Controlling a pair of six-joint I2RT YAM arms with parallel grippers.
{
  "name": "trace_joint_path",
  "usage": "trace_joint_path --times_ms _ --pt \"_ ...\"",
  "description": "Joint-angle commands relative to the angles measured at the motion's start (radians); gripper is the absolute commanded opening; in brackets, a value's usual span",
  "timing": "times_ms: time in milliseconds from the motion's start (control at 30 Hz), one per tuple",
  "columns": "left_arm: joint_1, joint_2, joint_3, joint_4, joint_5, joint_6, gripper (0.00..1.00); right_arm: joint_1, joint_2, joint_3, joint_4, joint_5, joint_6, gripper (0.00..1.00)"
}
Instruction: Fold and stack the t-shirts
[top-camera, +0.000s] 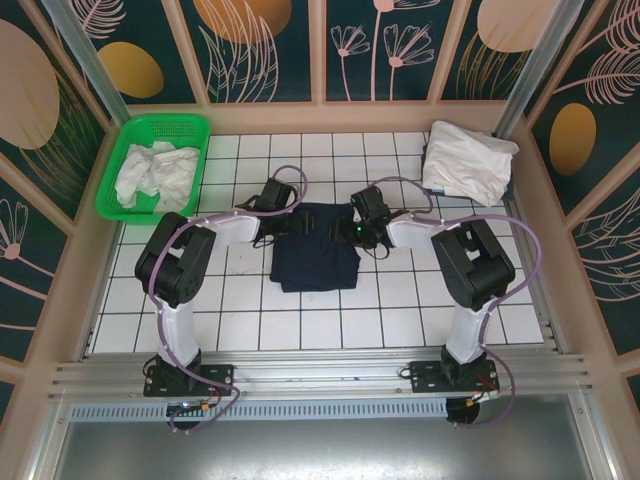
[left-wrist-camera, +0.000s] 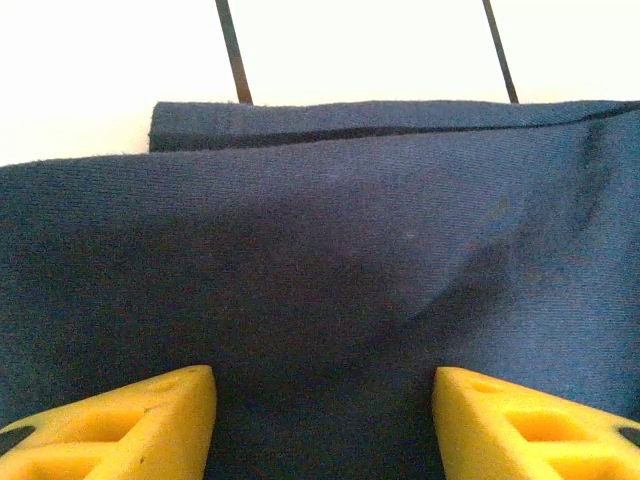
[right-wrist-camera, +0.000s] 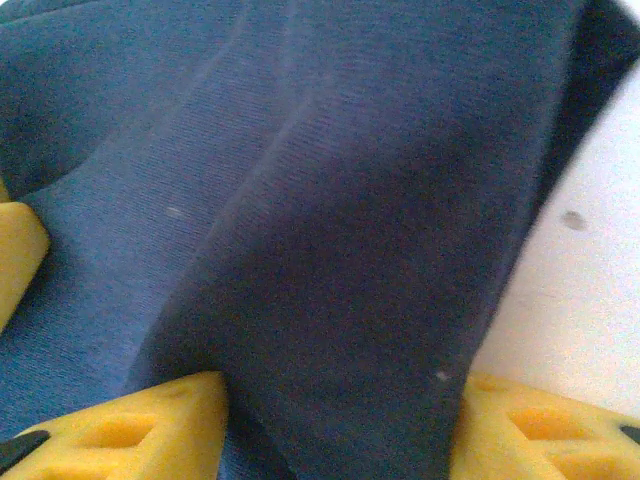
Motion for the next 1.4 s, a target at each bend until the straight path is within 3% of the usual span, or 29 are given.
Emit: trace_joint_path --times_ms 0,133,200,333,400,633,800,1033,1367 --pt "-0.002 0.035 0.005 0.017 0.035 0.007 0.59 0.020 0.042 0.041 -0.021 0.023 0.025 0.56" --pt "-0.002 0.039 0.019 -0.004 0.038 0.017 0.59 0.020 0.031 0.012 0.039 -0.028 0.051 0.56" --pt "-0.002 0.039 0.022 -0.014 0.031 0.022 0.59 0.018 0.021 0.016 0.027 -0.024 0.052 0.48" --pt "-0.002 0.042 0.030 -0.034 0.032 0.026 0.58 0.016 -0.037 0.026 -0.070 0.136 0.030 0.45" --pt "-0.002 0.055 0.051 -0.059 0.042 0.033 0.58 0.005 -0.065 -0.006 -0.049 0.153 0.025 0.45" --pt "-0.002 0.070 0.091 -0.140 0.018 0.044 0.57 0.004 0.016 0.012 -0.048 0.091 -0.013 0.49" --pt "-0.002 0.082 0.099 -0.155 0.006 0.033 0.57 0.016 0.037 0.015 -0.083 0.171 -0.001 0.52" --pt "-0.002 0.092 0.101 -0.170 -0.005 0.036 0.56 0.045 0.038 0.012 -0.152 0.315 0.014 0.68" --pt "-0.002 0.096 0.098 -0.168 -0.013 0.049 0.56 0.083 0.022 0.039 -0.220 0.390 0.036 0.67"
